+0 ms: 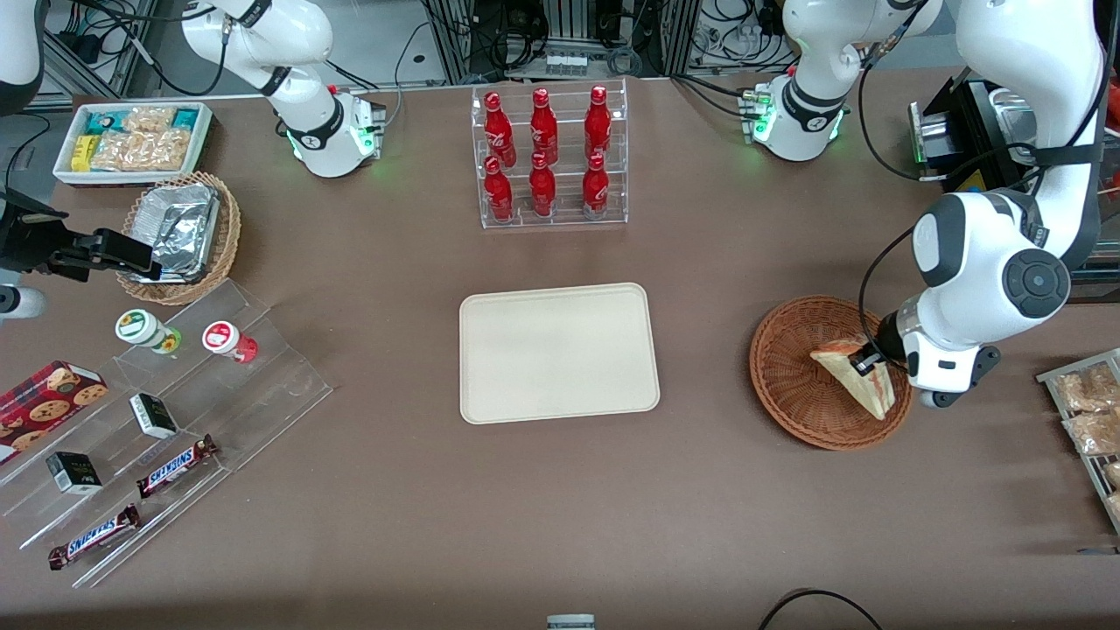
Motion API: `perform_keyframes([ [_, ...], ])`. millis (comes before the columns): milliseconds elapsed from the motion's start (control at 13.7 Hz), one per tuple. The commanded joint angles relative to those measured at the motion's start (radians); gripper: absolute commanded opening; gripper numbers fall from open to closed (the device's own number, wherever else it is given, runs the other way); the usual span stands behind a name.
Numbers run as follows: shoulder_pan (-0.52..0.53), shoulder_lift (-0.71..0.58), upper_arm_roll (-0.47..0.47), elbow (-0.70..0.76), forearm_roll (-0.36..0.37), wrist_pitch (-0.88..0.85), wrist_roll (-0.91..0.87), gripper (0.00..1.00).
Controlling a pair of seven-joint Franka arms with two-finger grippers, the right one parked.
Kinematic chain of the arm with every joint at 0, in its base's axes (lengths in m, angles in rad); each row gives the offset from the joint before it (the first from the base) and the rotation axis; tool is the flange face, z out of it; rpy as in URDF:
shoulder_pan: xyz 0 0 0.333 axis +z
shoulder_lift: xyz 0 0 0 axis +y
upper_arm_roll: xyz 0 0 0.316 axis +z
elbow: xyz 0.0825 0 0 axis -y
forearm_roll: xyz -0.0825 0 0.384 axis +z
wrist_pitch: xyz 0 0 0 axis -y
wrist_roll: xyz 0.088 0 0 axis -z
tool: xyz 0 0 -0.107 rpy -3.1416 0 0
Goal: Place sandwich from basket to tray
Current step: 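Close the left gripper on the sandwich and lift it, then carry the held sandwich with the left gripper over the cream tray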
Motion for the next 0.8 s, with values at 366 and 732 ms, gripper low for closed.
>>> perform_keyframes([
  [366, -0.103, 0.007, -0.112, 0.116, 0.024, -0.148, 0.043, 0.0],
  [732, -0.293, 0.162, -0.112, 0.289, 0.024, -0.179, 0.003, 0.0],
])
